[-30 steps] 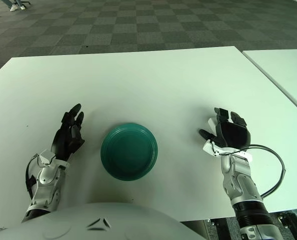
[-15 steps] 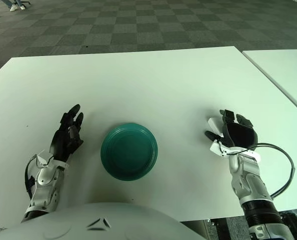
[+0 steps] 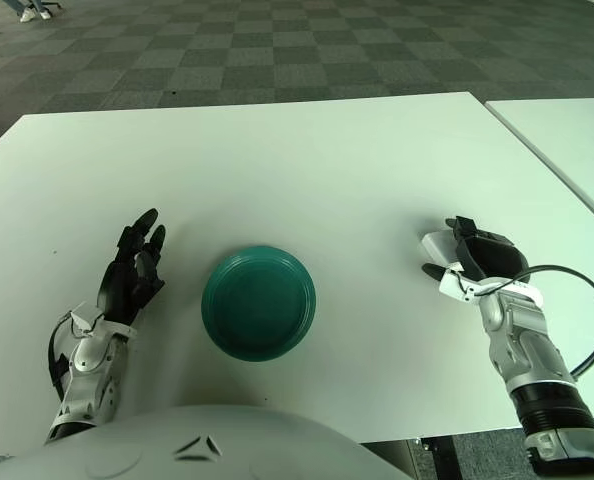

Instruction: Put the charger into the plate.

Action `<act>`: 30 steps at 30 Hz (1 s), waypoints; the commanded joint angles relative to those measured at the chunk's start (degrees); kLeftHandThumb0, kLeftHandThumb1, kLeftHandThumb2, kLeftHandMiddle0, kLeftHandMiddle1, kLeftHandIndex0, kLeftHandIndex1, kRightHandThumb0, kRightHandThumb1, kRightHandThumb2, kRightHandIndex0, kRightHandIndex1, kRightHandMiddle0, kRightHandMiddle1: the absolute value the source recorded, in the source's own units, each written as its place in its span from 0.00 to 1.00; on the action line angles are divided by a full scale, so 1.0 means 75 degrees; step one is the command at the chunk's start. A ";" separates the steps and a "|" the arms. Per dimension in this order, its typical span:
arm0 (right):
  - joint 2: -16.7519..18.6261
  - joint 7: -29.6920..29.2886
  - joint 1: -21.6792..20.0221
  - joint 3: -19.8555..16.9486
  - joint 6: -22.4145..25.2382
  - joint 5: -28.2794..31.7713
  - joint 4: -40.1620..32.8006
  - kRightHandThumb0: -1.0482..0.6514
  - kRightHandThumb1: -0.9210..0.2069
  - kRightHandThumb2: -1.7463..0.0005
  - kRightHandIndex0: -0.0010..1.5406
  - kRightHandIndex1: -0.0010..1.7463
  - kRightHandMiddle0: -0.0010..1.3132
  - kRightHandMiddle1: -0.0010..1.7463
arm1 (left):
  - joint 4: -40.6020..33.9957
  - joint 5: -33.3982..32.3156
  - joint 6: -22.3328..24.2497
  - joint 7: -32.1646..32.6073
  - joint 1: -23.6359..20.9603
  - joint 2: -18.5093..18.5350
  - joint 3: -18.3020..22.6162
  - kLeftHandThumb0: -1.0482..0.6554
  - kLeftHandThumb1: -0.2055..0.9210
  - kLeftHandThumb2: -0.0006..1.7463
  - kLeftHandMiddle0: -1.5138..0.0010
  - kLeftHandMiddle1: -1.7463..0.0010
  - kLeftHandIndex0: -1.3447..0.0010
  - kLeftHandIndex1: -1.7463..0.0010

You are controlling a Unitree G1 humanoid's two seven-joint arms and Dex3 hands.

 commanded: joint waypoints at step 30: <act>0.0022 0.0125 -0.0006 0.0430 -0.1430 0.0632 0.0341 0.36 0.16 0.57 0.36 0.82 0.22 0.98 | 0.0443 -0.0273 0.0241 -0.0147 0.0252 -0.0256 0.0264 0.09 1.00 0.52 0.83 0.99 1.00 0.60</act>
